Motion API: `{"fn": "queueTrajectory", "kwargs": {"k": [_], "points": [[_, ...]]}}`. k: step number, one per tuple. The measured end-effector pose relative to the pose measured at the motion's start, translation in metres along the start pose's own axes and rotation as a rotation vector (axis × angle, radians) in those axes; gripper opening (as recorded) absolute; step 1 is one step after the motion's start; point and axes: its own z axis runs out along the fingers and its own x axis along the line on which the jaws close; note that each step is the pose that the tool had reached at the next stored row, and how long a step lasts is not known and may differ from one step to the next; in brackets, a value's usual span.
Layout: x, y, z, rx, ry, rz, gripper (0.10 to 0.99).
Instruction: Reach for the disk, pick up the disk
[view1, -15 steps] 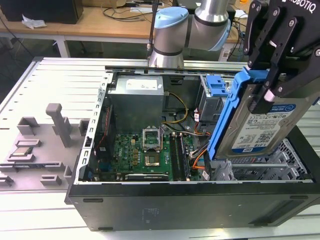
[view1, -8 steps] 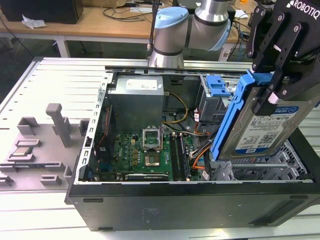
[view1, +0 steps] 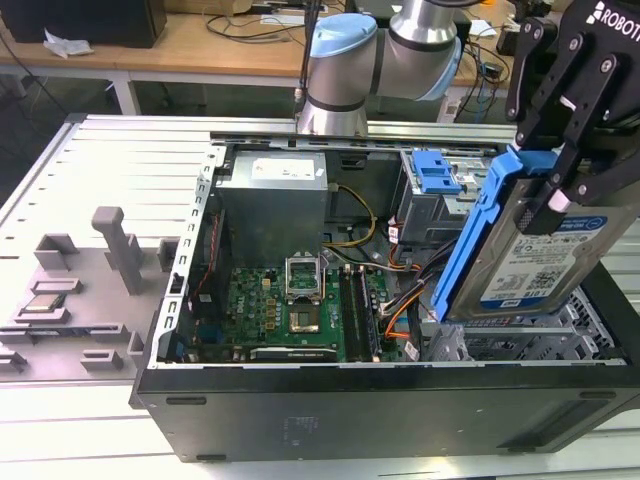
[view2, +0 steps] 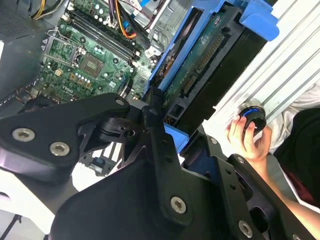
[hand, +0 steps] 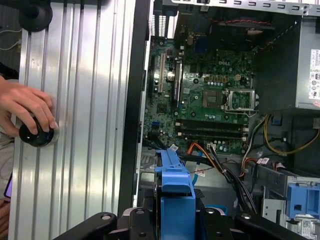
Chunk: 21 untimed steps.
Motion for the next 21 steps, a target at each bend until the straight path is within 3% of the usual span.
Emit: {"fn": "queueTrajectory", "kwargs": {"k": [4, 10, 16, 21], "points": [[0.0, -0.0048, 0.0016, 0.0, -0.0001, 0.0, 0.365], [-0.0012, -0.0111, 0.0107, -0.001, -0.0003, 0.001, 0.365], [-0.0112, -0.0245, 0.015, -0.004, -0.0002, 0.001, 0.365], [-0.0135, -0.0342, 0.021, -0.007, -0.0008, 0.01, 0.365]]}}
